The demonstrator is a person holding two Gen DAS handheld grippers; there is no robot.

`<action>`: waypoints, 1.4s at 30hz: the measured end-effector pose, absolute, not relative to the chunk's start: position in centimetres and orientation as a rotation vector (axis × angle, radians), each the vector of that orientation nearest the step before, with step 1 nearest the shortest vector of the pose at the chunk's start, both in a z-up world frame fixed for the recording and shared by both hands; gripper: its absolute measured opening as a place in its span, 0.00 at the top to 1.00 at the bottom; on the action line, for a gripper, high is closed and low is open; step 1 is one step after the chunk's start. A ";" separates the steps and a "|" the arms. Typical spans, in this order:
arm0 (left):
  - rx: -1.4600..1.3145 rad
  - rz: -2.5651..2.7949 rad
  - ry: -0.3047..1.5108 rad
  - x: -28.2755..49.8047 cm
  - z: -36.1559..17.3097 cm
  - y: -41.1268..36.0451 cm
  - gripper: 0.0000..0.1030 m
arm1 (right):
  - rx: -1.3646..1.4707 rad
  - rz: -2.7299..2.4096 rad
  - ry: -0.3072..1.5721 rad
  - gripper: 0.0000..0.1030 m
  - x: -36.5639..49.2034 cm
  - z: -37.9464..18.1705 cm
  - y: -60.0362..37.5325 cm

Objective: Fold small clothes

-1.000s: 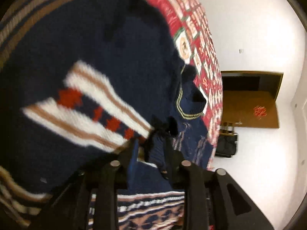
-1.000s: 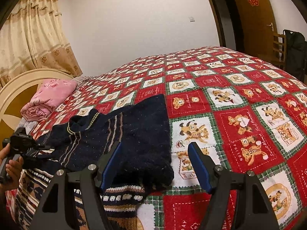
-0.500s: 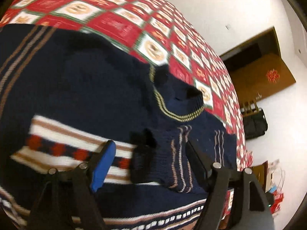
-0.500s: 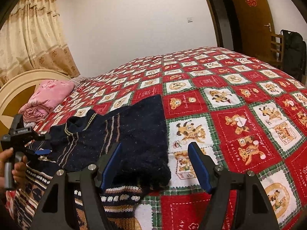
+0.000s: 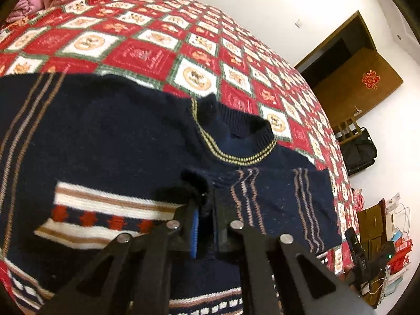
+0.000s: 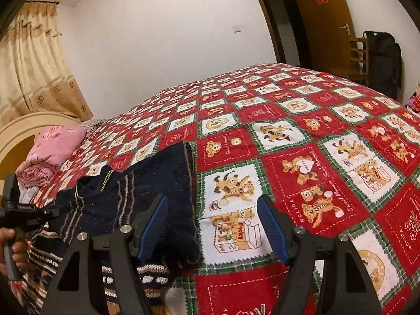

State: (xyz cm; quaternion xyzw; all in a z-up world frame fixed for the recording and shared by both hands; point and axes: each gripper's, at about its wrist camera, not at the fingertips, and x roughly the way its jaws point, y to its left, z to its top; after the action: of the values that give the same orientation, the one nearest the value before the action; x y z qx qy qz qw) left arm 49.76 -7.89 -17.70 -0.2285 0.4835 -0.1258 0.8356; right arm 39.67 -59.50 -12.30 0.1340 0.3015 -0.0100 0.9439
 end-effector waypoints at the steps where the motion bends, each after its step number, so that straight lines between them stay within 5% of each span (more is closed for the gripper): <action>1: -0.475 -0.259 1.021 49.9 -17.6 -7.7 0.92 | 0.264 -0.020 0.609 0.31 39.6 -12.2 -59.3; 22: -0.507 -0.186 1.086 50.5 -19.9 -4.9 0.88 | 0.047 0.331 0.845 0.29 40.8 -15.1 -51.6; 27: -0.419 -0.193 1.048 48.2 -17.2 -4.0 0.75 | 0.055 0.329 0.807 0.28 40.3 -14.6 -51.7; 29: -0.373 -0.175 0.999 46.6 -15.8 -2.5 0.52 | 0.075 0.324 0.788 0.28 40.1 -14.3 -52.2; 31: -0.317 -0.123 0.940 44.7 -14.7 0.0 0.39 | 0.079 0.295 0.760 0.28 39.8 -13.8 -52.5; 42: -0.320 0.245 0.893 38.7 -16.1 20.6 0.37 | 0.052 0.210 0.638 0.28 36.9 -11.2 -51.9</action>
State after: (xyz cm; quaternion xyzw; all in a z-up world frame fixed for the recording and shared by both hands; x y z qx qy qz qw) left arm 38.68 20.59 -16.13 -0.1536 0.4290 0.1175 0.8824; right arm 36.95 -51.87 -11.23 0.0255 0.3132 0.1029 0.9438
